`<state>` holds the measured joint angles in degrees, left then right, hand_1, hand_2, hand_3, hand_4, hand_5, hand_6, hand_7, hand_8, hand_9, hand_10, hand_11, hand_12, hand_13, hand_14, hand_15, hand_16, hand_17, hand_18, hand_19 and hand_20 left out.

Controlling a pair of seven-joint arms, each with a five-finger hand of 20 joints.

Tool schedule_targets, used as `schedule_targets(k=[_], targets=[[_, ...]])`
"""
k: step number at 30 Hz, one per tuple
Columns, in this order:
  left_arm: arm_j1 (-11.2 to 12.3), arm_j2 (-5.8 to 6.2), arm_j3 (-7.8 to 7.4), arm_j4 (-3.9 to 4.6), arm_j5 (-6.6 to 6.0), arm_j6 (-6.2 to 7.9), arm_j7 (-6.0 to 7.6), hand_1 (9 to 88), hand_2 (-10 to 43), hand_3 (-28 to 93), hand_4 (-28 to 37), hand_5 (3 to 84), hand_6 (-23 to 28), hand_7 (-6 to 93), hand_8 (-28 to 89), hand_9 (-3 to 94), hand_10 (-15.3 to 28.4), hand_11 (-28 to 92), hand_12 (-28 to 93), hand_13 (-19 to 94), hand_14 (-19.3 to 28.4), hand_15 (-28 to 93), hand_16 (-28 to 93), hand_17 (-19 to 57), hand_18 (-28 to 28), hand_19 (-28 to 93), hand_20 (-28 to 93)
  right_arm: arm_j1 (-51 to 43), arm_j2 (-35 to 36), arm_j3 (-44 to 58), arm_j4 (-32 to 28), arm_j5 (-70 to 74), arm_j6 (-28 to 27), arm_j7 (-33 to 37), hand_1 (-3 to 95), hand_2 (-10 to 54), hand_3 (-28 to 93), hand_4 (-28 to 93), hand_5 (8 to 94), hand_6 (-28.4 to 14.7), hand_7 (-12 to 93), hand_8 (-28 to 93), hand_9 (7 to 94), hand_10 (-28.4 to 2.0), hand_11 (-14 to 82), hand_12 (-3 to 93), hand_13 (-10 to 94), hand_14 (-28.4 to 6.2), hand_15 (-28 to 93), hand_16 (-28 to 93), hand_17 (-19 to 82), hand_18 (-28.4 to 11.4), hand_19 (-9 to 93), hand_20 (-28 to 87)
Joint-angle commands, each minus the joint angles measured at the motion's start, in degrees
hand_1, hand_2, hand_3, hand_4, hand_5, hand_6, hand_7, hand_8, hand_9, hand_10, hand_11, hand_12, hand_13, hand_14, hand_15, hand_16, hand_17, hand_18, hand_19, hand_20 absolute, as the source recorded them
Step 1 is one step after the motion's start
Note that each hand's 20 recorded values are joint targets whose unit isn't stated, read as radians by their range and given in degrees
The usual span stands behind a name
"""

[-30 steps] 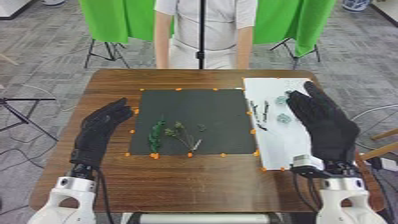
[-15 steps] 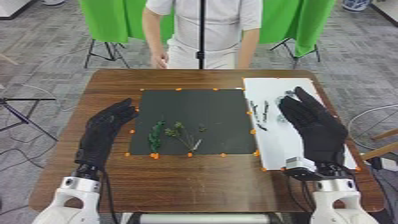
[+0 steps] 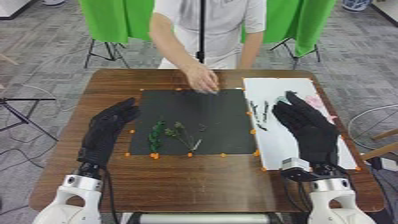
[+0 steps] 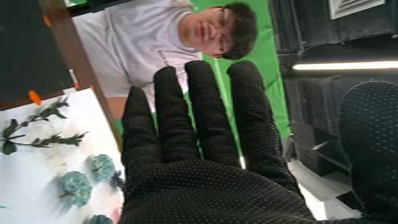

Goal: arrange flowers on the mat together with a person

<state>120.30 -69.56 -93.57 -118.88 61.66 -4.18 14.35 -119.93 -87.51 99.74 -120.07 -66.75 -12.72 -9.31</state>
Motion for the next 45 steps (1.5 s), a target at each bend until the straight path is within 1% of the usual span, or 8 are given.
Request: schedule_targets(k=[1, 5, 19, 24, 34, 38, 42, 45], targets=[[0.2, -0.36, -0.11, 0.5, 0.16, -0.81, -0.96, 26.6, -7.1, 65, -17.5, 46.3, 3.1, 12.8, -5, 42.4, 12.5, 15, 16, 34, 16.9, 12, 7, 5.6, 13.1, 6, 21, -0.1, -0.2, -0.3, -0.2, 0.1, 1.2, 0.6, 10.1, 6.3, 78, -14, 48.5, -1.4, 9, -8, 49.1, -15.6, 6.0, 12.7, 37, -15.3, 12, 16, 20, -13.7, 4, 28], [0.8, -0.56, -0.44, 0.18, 0.01, -0.41, -1.23, 26.5, -7.2, 65, -17.3, 46.3, 3.1, 12.8, -5, 42.4, 12.4, 15, 16, 34, 16.9, 12, 7, 5.5, 13.1, 6, 21, 0.0, -0.2, -0.2, -0.2, -0.2, 0.5, 1.4, 10.3, 6.5, 78, -14, 48.6, -1.4, 9, -8, 49.3, -15.7, 6.2, 12.9, 37, -15.6, 12, 16, 20, -13.8, 5, 28], [0.8, -0.83, -0.65, 0.36, -0.51, -0.84, -2.03, 26.7, -6.9, 65, -17.4, 46.6, 3.2, 12.9, -5, 42.5, 12.4, 15, 16, 34, 17.0, 12, 7, 5.4, 13.1, 6, 21, -0.1, -0.2, -0.2, -0.4, 0.4, 1.7, 1.6, 10.4, 7.1, 77, -13, 49.7, -1.6, 9, -8, 50.6, -15.8, 6.3, 13.3, 40, -15.7, 13, 18, 20, -14.2, 6, 29], [0.1, -1.07, -0.77, 0.57, 0.05, -2.61, -2.74, 26.7, -6.9, 64, -17.2, 46.8, 3.3, 12.9, -5, 42.6, 12.5, 15, 16, 34, 17.0, 12, 7, 5.4, 13.2, 6, 21, -0.8, -0.2, -0.3, -0.7, 0.7, 2.4, 1.9, 10.4, 7.1, 77, -13, 50.0, -1.7, 9, -8, 50.9, -15.8, 6.4, 13.4, 40, -15.2, 13, 18, 20, -14.0, 6, 29], [0.8, -0.89, -1.86, 0.39, -0.37, -2.4, -2.52, 26.7, -6.5, 65, -17.1, 47.7, 3.5, 13.4, -5, 42.8, 12.5, 15, 16, 35, 17.0, 12, 7, 5.4, 13.3, 6, 21, -0.8, -0.1, -0.4, -0.5, 0.8, 1.9, 1.9, 10.5, 7.0, 78, -13, 50.5, -1.8, 10, -8, 51.5, -16.0, 6.6, 14.2, 41, -15.0, 13, 18, 20, -14.0, 6, 29], [0.9, -0.99, -1.71, 0.52, -1.23, -1.61, -2.09, 26.6, -6.7, 65, -17.1, 47.8, 3.5, 13.4, -5, 42.8, 12.5, 15, 16, 35, 17.0, 12, 7, 5.4, 13.3, 6, 21, -0.9, -0.3, -0.7, -0.4, 0.7, 2.4, 1.7, 10.5, 7.1, 78, -14, 50.6, -1.7, 10, -8, 51.6, -16.0, 6.6, 14.3, 41, -15.1, 13, 18, 20, -14.1, 6, 29], [-0.1, -1.05, -1.24, 0.9, -0.54, -2.55, -1.95, 26.5, -6.7, 65, -17.2, 47.5, 3.4, 13.5, -5, 42.8, 12.6, 15, 16, 35, 17.0, 12, 7, 5.4, 13.3, 6, 21, -0.7, 0.0, -0.7, -0.3, 0.6, 2.5, 1.7, 10.5, 7.2, 77, -14, 50.8, -1.8, 10, -8, 51.7, -16.1, 6.6, 14.4, 41, -14.9, 13, 18, 21, -14.0, 6, 29], [0.6, -1.18, -1.44, 0.64, -0.51, -2.53, -2.09, 26.6, -6.8, 65, -17.2, 47.5, 3.4, 13.5, -5, 42.7, 12.6, 15, 16, 35, 17.1, 12, 7, 5.4, 13.3, 6, 21, -0.9, 0.0, -0.6, -0.4, 0.6, 2.3, 1.7, 10.5, 7.1, 78, -14, 51.0, -1.8, 10, -8, 51.7, -16.1, 6.6, 14.5, 41, -14.8, 13, 18, 21, -14.0, 6, 29]])
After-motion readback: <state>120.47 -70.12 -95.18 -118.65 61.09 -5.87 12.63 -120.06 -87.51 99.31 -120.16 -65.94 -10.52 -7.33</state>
